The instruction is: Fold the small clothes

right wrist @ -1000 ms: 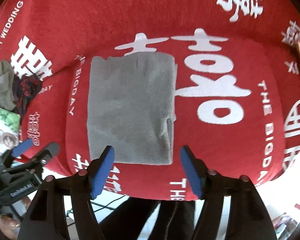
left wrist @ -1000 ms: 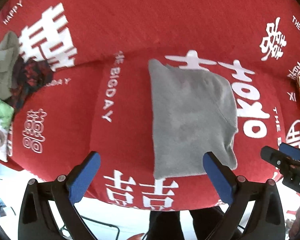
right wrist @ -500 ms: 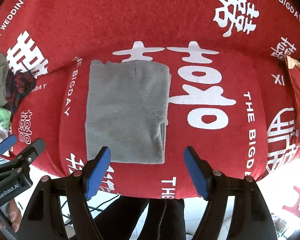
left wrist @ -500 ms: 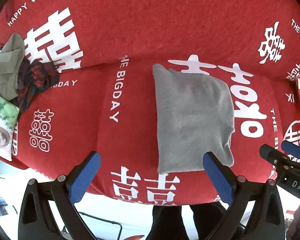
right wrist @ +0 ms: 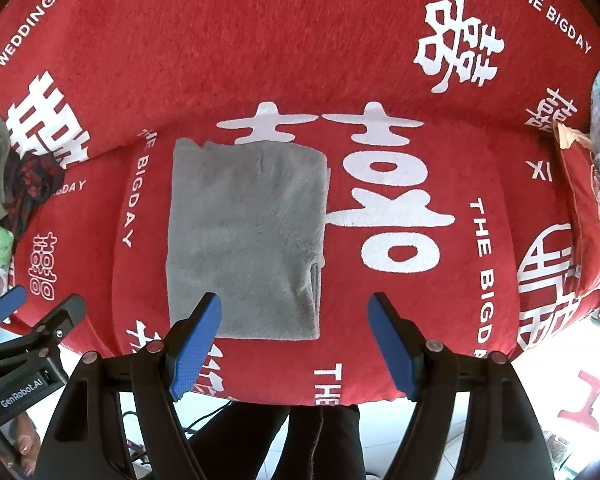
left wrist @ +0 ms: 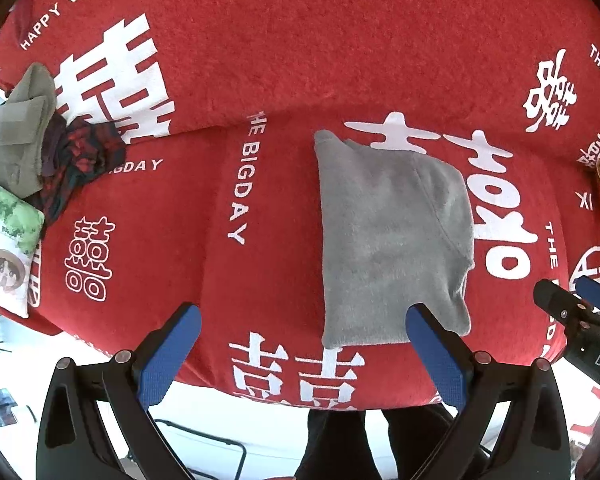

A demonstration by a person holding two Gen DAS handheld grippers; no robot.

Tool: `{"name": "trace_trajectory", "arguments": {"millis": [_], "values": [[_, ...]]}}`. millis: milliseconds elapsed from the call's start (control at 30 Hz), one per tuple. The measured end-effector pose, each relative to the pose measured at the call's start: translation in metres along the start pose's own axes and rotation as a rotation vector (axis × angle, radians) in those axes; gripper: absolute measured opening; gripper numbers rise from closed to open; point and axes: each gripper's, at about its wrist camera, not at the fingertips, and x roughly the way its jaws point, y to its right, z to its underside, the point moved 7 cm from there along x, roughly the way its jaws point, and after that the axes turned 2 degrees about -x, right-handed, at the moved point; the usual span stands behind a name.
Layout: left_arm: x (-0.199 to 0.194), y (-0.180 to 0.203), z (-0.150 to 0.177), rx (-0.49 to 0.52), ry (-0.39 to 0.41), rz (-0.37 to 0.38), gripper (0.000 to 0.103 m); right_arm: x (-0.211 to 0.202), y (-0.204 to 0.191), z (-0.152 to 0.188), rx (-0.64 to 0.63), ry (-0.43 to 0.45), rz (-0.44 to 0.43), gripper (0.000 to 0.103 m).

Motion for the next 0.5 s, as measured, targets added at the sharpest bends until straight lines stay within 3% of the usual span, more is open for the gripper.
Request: {"name": "trace_trajectory", "arguments": {"millis": [500], "values": [[-0.0045,0.0021,-0.0031,0.002,0.01,0.001,0.103,-0.0012,0.0011,-0.0031,-0.003,0.004,0.004,0.078]]}}
